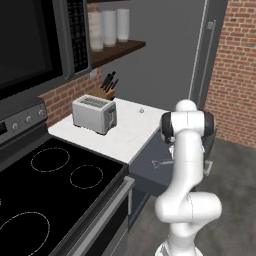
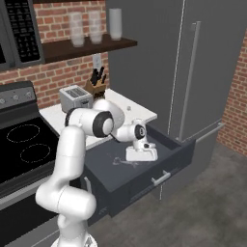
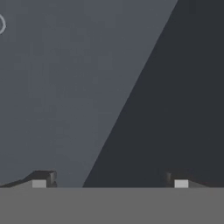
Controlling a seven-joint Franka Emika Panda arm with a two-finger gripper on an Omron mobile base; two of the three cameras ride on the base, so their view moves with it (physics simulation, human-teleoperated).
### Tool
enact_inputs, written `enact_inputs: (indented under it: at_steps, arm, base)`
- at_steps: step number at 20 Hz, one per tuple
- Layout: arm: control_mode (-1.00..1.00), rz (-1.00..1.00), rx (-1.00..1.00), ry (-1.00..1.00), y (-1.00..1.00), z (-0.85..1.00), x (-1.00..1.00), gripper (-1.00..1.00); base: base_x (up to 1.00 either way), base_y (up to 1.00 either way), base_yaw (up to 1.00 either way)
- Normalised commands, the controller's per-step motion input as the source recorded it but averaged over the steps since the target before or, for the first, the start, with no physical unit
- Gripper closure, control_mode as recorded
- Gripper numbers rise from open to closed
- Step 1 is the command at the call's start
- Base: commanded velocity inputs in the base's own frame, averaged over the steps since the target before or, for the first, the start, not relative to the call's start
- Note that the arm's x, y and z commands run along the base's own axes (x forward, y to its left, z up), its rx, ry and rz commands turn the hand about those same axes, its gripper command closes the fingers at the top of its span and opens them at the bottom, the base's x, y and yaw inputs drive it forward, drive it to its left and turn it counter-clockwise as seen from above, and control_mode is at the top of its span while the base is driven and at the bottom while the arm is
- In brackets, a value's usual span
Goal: Pick the peeler from the drawer and place it on the counter.
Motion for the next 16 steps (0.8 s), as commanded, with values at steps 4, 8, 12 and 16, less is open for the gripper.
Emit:
enact_inputs:
  at_steps: [4, 8, 12, 16]
  arm:
    - [-1.0, 0.0, 0.22, -0.08, -0.77, 0.06, -0.5, -1.0]
    - [-1.0, 0.0, 0.26, -0.13, 0.34, 0.0, 0.15, -1.0]
    - [-1.0, -0.01, 0.26, -0.11, 0.77, -0.05, 0.57, -1.0]
    - [-1.0, -0.21, 0.1, -0.02, 0.51, -0.28, 0.62, -1.0]
  base:
    - [0.0, 0.0, 0.0]
    - [0.0, 0.0, 0.0]
    - [0.0, 0.0, 0.0]
    - [0.0, 0.0, 0.0]
